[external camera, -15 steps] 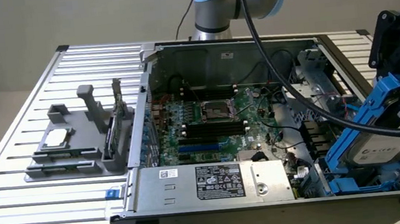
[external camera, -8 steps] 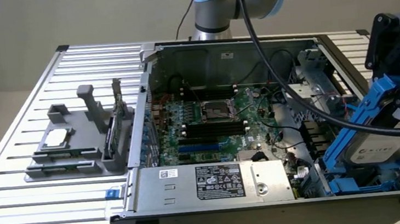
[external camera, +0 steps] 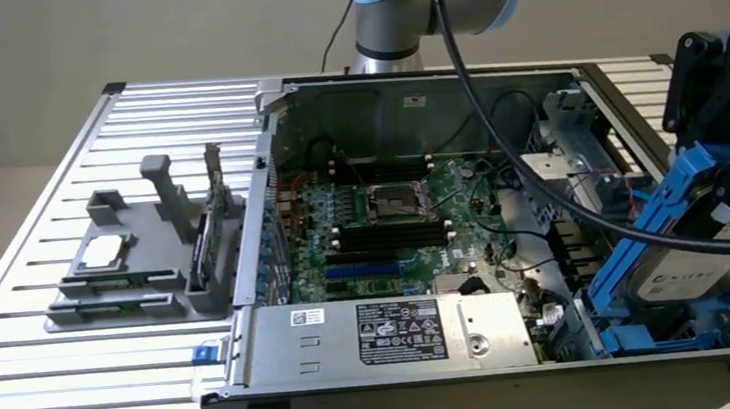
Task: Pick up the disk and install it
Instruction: 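Insert the disk into the insertion slot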
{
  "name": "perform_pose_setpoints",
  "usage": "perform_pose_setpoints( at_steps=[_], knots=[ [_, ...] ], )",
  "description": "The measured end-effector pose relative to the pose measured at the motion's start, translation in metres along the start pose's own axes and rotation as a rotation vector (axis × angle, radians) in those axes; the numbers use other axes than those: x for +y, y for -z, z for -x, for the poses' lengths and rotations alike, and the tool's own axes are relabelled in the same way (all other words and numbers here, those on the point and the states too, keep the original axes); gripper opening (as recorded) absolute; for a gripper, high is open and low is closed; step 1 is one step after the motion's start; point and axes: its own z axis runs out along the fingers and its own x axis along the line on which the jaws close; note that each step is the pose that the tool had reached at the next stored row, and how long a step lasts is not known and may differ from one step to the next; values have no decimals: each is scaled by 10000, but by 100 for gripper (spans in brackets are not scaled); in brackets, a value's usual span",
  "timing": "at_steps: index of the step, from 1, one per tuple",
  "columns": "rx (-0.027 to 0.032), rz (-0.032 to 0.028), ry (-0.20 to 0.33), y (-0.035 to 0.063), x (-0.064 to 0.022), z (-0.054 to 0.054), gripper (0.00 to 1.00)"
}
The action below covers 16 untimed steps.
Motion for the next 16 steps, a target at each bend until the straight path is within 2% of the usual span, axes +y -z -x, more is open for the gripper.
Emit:
perform_pose_setpoints(
  at_steps=[16],
  knots=[
    [2, -28, -45, -139, -7, 13, 32]
  ],
)
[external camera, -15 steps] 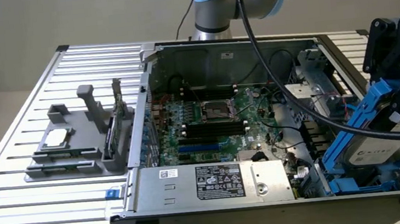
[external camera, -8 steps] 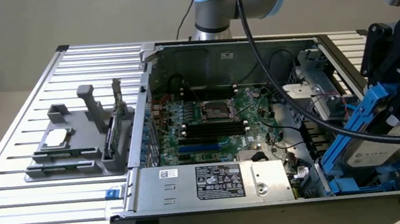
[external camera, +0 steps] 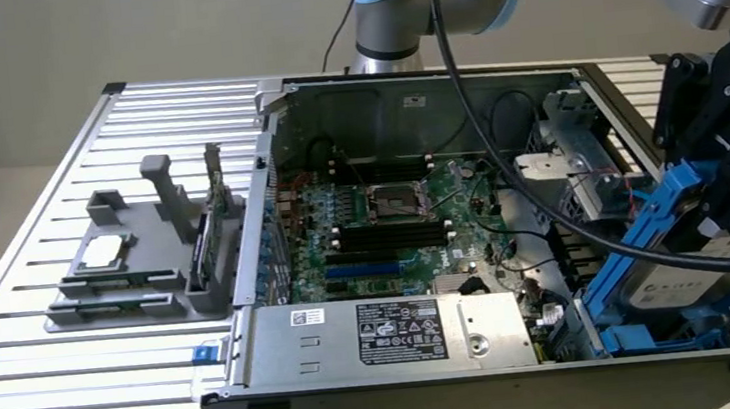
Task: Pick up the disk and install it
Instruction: 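Insert the disk into the insertion slot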
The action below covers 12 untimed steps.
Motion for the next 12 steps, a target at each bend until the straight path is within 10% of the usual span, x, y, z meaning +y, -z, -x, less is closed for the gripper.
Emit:
perform_pose_setpoints(
  at_steps=[12],
  knots=[
    [-1, -9, -25, -131, -6, 11, 32]
  ],
)
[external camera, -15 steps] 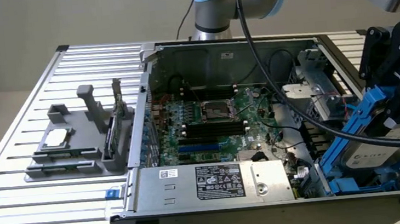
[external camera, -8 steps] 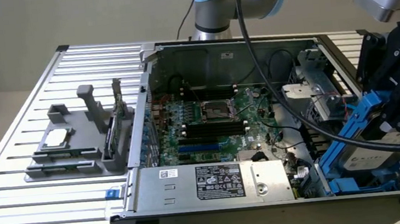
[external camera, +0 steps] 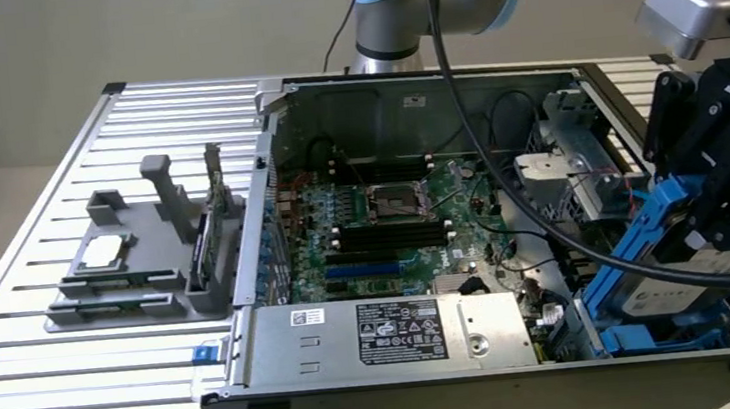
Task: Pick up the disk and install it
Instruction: 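Insert the disk into the insertion slot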
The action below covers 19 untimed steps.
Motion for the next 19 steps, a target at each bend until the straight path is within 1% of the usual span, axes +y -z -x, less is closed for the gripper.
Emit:
perform_pose_setpoints(
  at_steps=[8, 9, 15, 17, 19],
  knots=[
    [5, -21, -16, -85, -4, 5, 34],
    [8, -23, -19, -94, -5, 6, 40],
    [11, -31, -30, -144, -7, 15, 40],
    [10, -36, -31, -146, -7, 35, 40],
    [12, -54, -31, -145, -7, 68, 40]
  ],
)
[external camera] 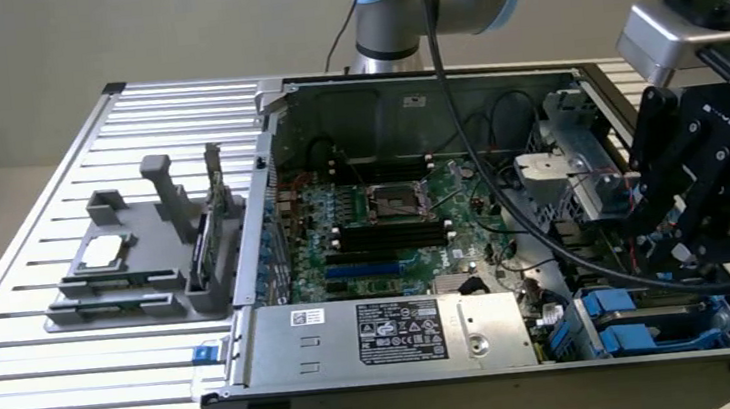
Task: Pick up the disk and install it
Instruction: 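Insert the disk into the insertion slot, then insert the first disk wire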
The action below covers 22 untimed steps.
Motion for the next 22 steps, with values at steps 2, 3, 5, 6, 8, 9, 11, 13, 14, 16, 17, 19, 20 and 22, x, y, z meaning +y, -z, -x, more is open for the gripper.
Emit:
perform_pose_setpoints(
  at_steps=[2, 3, 5, 6, 8, 9, 11, 13, 14, 16, 17, 19, 20, 22],
  knots=[
    [1, -42, -2, -1, 1, 33, 40],
    [2, -70, -2, -1, 0, 49, 40],
    [7, -124, -1, -2, -5, 75, 40],
    [12, -149, -2, -1, -8, 85, 40],
    [31, -202, -5, -1, -16, 101, 40],
    [42, -229, -5, -1, -22, 108, 40],
    [78, -280, -7, -1, -34, 122, 40],
    [120, -320, -10, -1, -49, 139, 40],
    [140, -336, -10, -1, -60, 146, 40],
    [179, -364, -11, -1, -81, 158, 40],
    [198, -367, -12, -1, -84, 159, 40],
    [216, -368, -14, -2, -85, 159, 40],
    [216, -368, -13, -2, -86, 159, 40],
    [218, -368, -12, -1, -86, 159, 40]
  ],
)
